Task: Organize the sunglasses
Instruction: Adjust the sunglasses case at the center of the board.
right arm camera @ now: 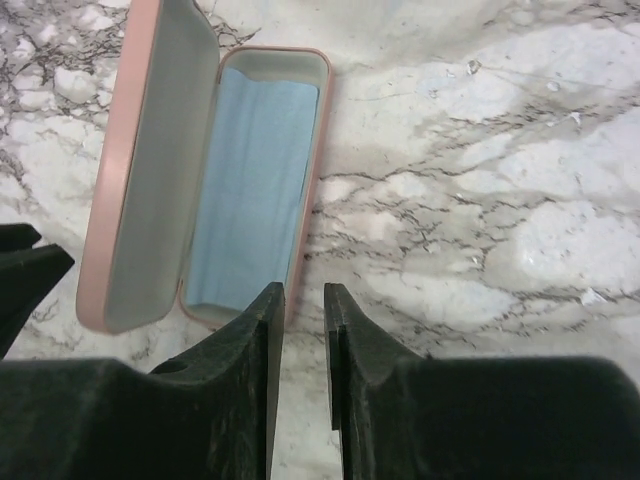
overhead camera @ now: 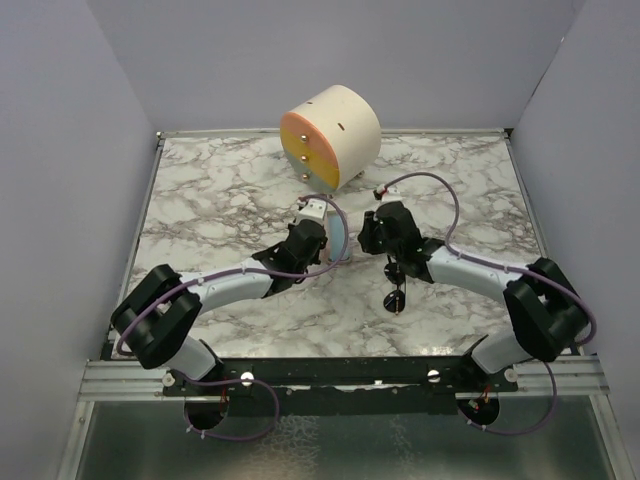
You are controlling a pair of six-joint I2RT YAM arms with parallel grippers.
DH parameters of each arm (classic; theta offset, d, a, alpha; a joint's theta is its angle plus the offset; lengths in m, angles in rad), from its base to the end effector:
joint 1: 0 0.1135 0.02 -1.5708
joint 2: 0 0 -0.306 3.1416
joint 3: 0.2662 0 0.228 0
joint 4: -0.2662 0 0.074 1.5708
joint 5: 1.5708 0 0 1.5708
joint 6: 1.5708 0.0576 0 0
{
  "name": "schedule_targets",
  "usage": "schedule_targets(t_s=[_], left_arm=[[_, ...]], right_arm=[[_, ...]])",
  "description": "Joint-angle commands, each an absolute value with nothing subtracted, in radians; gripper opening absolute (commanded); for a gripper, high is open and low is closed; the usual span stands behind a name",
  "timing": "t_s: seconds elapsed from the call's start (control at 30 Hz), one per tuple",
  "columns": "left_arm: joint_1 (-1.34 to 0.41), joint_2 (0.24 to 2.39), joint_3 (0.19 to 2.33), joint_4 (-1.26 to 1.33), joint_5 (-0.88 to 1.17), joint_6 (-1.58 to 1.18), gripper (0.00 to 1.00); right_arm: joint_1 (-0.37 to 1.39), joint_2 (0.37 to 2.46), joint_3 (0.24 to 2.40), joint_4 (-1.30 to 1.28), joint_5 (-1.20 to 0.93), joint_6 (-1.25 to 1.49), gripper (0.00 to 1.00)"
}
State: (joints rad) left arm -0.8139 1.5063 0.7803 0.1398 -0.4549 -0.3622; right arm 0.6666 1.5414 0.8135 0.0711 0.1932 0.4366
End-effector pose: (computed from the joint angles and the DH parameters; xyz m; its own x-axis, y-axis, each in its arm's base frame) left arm 0.2308 -0.2075 0.2481 -0.4976 0.0632 -0.8651 0.2411 0.9681 -0.0679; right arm 0.2572 0.1882 0.2381 -0.6409 0.0238 -0.7672 -0.2387 0.9438 0.2287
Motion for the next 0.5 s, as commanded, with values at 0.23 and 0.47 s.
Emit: schedule_targets(t_s=[0.23,0.47], left_arm=[[-0.796,1.420,0.706,0.169,-0.401,-0.409,0.28],[-0.796,1.398,0.682,0.187,-0.363,-0.427,0.28]], right_arm=[[0.669,1.181,0.564,-0.037,0.253,0.499,0.34],[0.651,1.043,0.473,-0.090,0.184,0.532,0.38]])
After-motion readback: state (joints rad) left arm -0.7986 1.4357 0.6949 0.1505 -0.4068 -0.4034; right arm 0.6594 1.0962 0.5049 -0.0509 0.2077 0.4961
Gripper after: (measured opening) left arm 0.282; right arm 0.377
